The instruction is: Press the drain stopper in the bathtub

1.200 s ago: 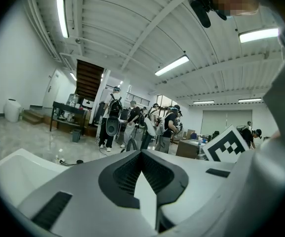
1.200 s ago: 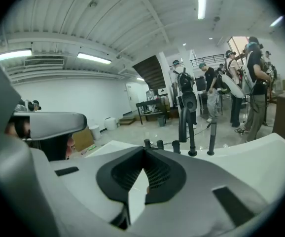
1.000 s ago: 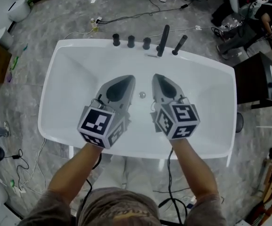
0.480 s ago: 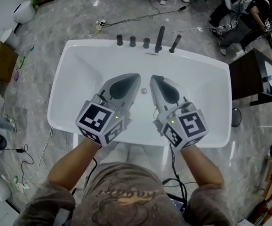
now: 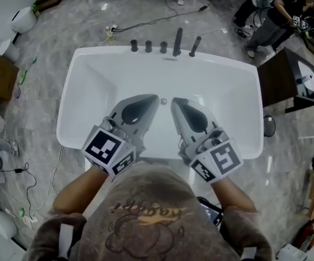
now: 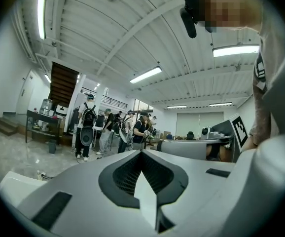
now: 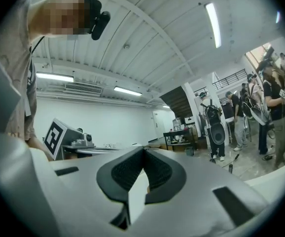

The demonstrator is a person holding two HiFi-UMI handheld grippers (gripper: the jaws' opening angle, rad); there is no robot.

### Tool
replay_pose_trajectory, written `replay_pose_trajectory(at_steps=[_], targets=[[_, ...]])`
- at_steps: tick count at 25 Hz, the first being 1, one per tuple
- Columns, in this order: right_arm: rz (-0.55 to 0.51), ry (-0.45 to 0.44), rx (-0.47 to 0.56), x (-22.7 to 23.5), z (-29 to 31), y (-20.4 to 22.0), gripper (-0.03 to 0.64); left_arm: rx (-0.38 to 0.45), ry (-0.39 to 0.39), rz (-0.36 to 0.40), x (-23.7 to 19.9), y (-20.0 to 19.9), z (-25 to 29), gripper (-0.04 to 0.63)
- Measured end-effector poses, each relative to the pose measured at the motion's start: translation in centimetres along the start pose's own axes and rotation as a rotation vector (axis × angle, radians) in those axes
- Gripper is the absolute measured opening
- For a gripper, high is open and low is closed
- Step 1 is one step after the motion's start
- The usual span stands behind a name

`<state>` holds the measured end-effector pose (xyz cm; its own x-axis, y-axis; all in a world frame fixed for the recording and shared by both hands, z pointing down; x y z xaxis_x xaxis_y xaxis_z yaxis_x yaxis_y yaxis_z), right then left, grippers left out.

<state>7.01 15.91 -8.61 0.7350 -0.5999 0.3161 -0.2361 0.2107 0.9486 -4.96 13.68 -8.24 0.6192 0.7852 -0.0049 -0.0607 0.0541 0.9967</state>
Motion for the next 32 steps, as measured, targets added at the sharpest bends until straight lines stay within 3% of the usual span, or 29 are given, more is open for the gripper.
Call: replay_pose_trajectory(at_steps=[13, 32], targets=[[0.022, -0.149, -0.001, -3.4, -2.6, 1.9, -0.002, 0.073, 0.078, 0.009, 1.3, 0.6, -2.8, 0.0], [0.007, -0.259, -0.029, -3.6, -3.1, 2.2, -0.002, 0.065, 0.1, -0.028, 2.2, 2.0, -2.6, 0.0]])
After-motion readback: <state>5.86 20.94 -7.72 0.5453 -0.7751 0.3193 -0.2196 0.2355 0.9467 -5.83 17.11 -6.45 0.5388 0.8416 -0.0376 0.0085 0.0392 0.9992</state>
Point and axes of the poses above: the fingertips, and each gripper's own axes: z forward along the fingers, x to its right, y out of its underside, the point moved 6 cm from there along -z, backward along the fingers, and after that the axes turned 8 degrees about z, right-handed, at the moved point
